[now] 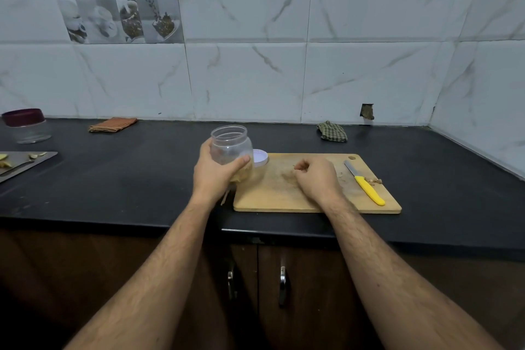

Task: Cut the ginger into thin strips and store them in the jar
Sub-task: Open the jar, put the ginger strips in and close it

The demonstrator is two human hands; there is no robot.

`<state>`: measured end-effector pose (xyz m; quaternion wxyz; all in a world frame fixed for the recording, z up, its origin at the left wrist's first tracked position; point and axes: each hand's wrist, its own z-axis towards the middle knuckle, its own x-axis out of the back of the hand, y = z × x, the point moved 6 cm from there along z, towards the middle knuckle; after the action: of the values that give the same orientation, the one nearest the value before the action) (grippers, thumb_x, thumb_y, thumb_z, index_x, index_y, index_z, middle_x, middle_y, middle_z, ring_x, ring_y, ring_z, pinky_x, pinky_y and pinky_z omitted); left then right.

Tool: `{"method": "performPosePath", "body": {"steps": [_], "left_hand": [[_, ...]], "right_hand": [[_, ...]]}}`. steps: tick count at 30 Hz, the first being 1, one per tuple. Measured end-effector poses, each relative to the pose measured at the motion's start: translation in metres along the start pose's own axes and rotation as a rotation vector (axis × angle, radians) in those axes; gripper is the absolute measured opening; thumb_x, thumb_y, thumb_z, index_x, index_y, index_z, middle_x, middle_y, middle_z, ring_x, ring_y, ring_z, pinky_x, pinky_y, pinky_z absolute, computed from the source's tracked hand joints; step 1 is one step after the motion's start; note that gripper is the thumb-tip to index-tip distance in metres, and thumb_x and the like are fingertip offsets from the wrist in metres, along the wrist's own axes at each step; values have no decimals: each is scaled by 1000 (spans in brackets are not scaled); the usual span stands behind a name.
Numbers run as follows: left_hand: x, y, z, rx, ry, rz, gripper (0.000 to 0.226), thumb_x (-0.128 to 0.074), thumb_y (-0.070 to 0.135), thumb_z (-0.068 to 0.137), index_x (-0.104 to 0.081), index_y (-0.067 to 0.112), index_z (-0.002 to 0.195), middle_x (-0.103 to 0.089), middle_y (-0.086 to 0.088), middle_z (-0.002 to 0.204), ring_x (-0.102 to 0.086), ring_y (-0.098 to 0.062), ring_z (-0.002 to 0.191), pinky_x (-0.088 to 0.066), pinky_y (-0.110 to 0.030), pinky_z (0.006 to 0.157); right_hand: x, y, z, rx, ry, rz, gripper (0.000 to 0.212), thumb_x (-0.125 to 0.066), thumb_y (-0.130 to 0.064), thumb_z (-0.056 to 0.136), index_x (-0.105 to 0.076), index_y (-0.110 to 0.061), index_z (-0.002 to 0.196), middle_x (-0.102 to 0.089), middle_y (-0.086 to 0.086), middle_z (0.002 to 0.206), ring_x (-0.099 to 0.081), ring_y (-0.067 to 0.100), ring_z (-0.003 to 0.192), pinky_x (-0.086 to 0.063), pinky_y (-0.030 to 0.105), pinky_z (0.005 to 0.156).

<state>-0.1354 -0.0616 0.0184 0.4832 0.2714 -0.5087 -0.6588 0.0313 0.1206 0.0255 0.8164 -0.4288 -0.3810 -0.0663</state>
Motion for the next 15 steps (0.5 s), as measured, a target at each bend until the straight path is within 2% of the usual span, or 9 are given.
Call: {"method": "performPosePath", "body": {"steps": [3, 7, 10, 15], "left_hand": [[17, -4, 7, -2, 43, 42, 90, -89, 43, 62, -43, 29, 137, -59, 10, 125, -57, -13, 117, -48, -38, 102], [36, -15, 14, 11, 99, 72, 88, -89, 41, 63, -43, 28, 138, -59, 9, 125, -57, -14, 116, -47, -40, 103], [49, -22, 17, 18, 137, 89, 87, -89, 41, 63, -43, 28, 137, -59, 7, 126, -56, -15, 118, -46, -41, 104], [64, -28, 19, 14, 181, 112, 87, -88, 41, 64, -43, 27, 138, -58, 6, 129, -54, -15, 121, -44, -40, 105]], "right_hand": [[-9, -16, -5, 48, -20, -10, 15, -60, -9, 88, -71, -17, 81, -61, -10, 77, -56, 10, 76, -43, 24, 69], [-35, -42, -12, 118, -89, -44, 15, -60, -13, 84, -71, -21, 78, -70, -7, 81, -64, 16, 81, -54, 33, 74], [-54, -68, -19, 205, -187, -85, 14, -60, -14, 87, -72, -18, 82, -73, -1, 89, -64, 19, 88, -49, 29, 73], [-88, -99, -25, 222, -342, -215, 19, -63, -29, 88, -64, -15, 76, -66, 1, 75, -62, 24, 78, -41, 28, 58]]}}
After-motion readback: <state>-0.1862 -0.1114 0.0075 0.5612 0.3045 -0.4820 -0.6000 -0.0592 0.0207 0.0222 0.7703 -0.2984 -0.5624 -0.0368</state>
